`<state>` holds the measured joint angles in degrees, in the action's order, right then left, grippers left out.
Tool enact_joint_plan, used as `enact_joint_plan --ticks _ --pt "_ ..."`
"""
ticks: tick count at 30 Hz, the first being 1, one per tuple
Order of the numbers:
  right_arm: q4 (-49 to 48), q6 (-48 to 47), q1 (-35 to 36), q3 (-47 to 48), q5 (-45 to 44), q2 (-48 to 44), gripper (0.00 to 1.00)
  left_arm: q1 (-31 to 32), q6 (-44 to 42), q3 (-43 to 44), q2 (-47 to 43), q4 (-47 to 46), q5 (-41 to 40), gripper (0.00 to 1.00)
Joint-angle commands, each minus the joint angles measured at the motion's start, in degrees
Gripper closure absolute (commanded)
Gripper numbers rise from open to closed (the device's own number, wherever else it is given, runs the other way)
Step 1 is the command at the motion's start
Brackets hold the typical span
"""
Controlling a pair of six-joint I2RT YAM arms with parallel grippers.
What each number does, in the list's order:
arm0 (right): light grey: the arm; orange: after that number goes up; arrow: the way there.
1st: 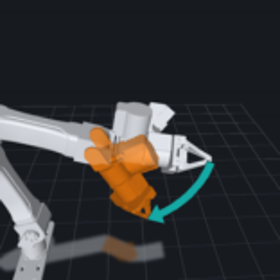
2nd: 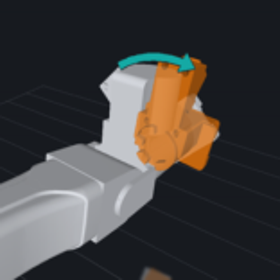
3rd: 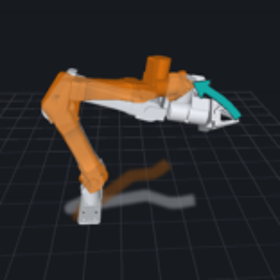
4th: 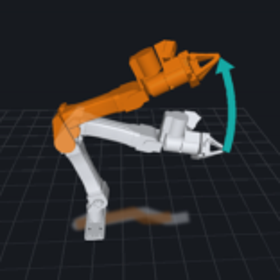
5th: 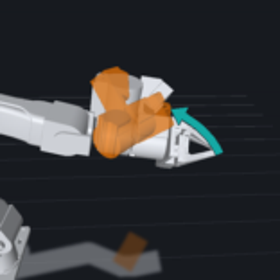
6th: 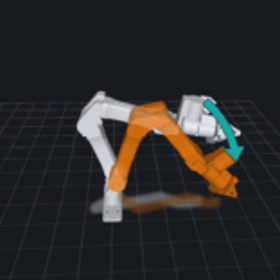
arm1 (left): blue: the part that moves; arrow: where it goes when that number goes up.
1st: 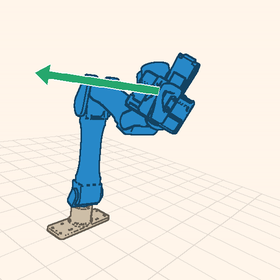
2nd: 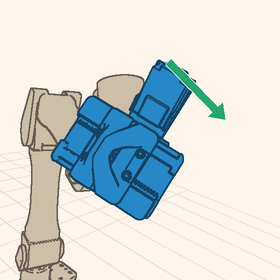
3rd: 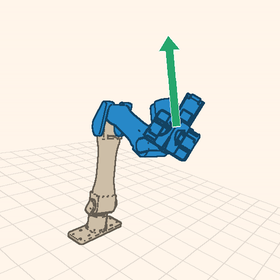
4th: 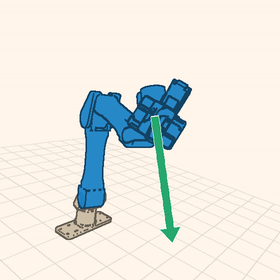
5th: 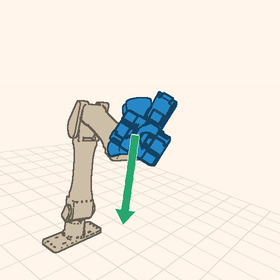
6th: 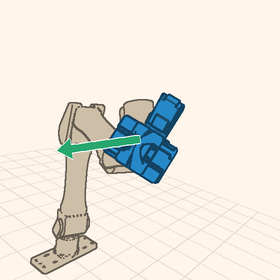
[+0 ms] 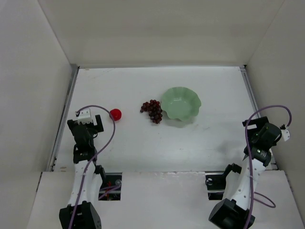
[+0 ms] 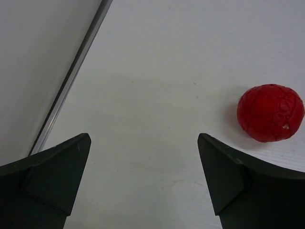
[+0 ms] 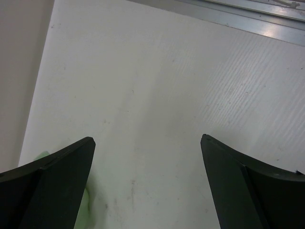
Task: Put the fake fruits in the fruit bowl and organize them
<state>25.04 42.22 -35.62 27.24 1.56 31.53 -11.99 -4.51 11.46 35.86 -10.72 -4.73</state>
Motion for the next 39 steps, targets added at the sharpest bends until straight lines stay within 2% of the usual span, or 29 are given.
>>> enact_joint_plan --ticks 1,4,6,10,14,17,20,24,29,31,35,38,39 --pt "-2.0 -0.7 0.1 0.2 0.4 -0.1 0.00 1.7 0.1 0.2 -2.5 -2.2 2.4 0.00" --pt "-2.1 -0.7 0.1 0.2 0.4 -0.2 0.00 1.7 -5.7 -0.7 -5.1 -2.8 7.4 0.00" --pt "-2.1 -0.7 0.4 0.2 0.5 -0.3 0.00 2.4 -6.4 3.5 -2.3 0.8 8.9 0.00" --pt "-2.7 -0.9 1.6 0.0 0.5 -0.3 0.00 2.9 -4.3 20.1 14.2 11.8 11.0 0.00" --pt "-4.1 -0.9 3.0 -0.9 0.5 -1.1 0.00 6.4 -6.5 38.2 32.1 31.1 21.5 0.00" --pt "-4.3 -1.1 4.4 -1.0 0.3 -1.5 0.00 9.1 -9.0 47.7 41.9 40.7 24.0 0.00" --pt "-4.4 -1.3 5.7 -1.1 -0.4 -1.7 0.00 11.3 -8.8 50.8 46.9 40.8 20.9 0.00" --pt "-4.4 -1.4 6.3 -1.1 -0.5 -2.3 0.00 13.5 -9.5 49.2 51.2 36.1 17.4 0.00" --pt "-4.3 -1.5 6.4 -1.0 -0.5 -2.3 0.00 14.8 -8.6 47.8 56.7 35.3 15.0 0.00" --pt "-4.5 -1.5 6.4 -1.1 -0.5 -2.3 0.00 14.6 -7.7 47.6 58.9 32.4 13.6 0.08" --pt "-4.4 -1.5 6.6 -0.9 -0.2 -1.7 0.00 15.6 -8.1 48.5 60.4 28.2 13.2 0.33" --pt "-4.0 -1.6 7.2 -0.8 -0.6 -2.8 0.00 17.5 -10.2 49.4 58.8 28.9 12.9 0.71" --pt "-4.1 -1.6 7.3 -0.9 -0.6 -3.0 0.00 18.0 -10.9 49.7 58.2 29.3 12.6 0.78"
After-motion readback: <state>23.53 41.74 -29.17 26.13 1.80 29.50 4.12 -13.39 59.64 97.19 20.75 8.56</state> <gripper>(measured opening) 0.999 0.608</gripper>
